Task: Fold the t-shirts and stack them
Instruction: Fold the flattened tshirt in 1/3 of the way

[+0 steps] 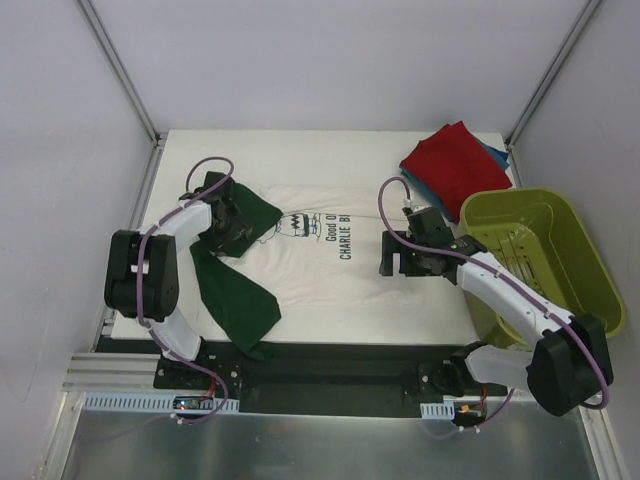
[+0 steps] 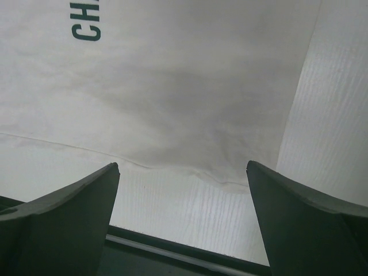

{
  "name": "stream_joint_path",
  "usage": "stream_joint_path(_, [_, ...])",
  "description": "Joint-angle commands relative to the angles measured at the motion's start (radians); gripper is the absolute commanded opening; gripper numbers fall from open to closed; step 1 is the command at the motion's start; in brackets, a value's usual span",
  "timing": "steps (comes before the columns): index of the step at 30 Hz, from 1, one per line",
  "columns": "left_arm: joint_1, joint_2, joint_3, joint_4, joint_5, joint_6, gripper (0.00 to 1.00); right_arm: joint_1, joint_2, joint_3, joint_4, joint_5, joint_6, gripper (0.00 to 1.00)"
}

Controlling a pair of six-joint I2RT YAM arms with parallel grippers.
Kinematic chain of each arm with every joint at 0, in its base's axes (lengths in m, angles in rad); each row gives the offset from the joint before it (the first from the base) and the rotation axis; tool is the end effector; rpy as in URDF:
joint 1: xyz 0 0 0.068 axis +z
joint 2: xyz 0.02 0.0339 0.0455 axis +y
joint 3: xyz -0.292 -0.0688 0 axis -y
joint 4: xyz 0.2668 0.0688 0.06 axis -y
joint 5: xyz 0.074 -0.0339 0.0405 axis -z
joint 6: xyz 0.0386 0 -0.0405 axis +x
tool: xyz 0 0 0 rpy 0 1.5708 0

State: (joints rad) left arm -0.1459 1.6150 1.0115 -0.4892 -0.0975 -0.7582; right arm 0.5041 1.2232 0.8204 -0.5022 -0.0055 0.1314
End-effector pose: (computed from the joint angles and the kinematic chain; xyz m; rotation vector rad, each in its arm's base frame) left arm 0.3353 -0.0455 0.2034 -0.8334 2.5315 -0.1667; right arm 0.2267 0.1253 0.2501 -0.4649 2.4531 0.2762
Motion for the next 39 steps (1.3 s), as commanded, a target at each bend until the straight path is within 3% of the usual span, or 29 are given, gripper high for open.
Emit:
stream_joint_path(1, [0.048, 0.138, 0.116, 0.049, 0.030, 0.037, 0.69, 0.004, -0.050, 0.002, -0.004, 0.081, 0.004, 0.97])
stream_joint_path(4, [0.049, 0.196, 0.174, 0.049, 0.054, 0.051, 0.56, 0.002, -0.047, 0.006, -0.022, 0.114, -0.003, 0.97])
stream_joint_path(6, [0.051, 0.210, 0.203, 0.049, 0.082, 0.053, 0.39, 0.002, -0.036, 0.014, -0.032, 0.128, -0.003, 0.97])
stream_joint_path(10, [0.051, 0.189, 0.214, 0.047, 0.090, 0.056, 0.24, 0.004, -0.030, 0.019, -0.039, 0.131, -0.001, 0.97])
stream_joint_path(21, [0.072, 0.117, 0.275, -0.026, 0.070, 0.103, 0.27, 0.002, 0.028, 0.059, -0.055, 0.153, -0.019, 0.97])
stream_joint_path(26, [0.092, 0.210, 0.404, -0.066, 0.085, 0.128, 0.17, 0.004, 0.067, 0.072, -0.056, 0.171, -0.024, 0.97])
stream_joint_path(32, [0.104, 0.376, 0.588, -0.084, 0.122, 0.158, 0.18, 0.002, 0.094, 0.089, -0.058, 0.174, -0.035, 0.97])
stream_joint_path(35, [0.104, 0.453, 0.689, -0.088, 0.137, 0.181, 0.21, 0.002, 0.102, 0.097, -0.062, 0.174, -0.036, 0.97])
stream_joint_path(39, [0.106, 0.540, 0.815, -0.100, 0.108, 0.200, 0.39, 0.004, 0.104, 0.100, -0.062, 0.174, -0.032, 0.97])
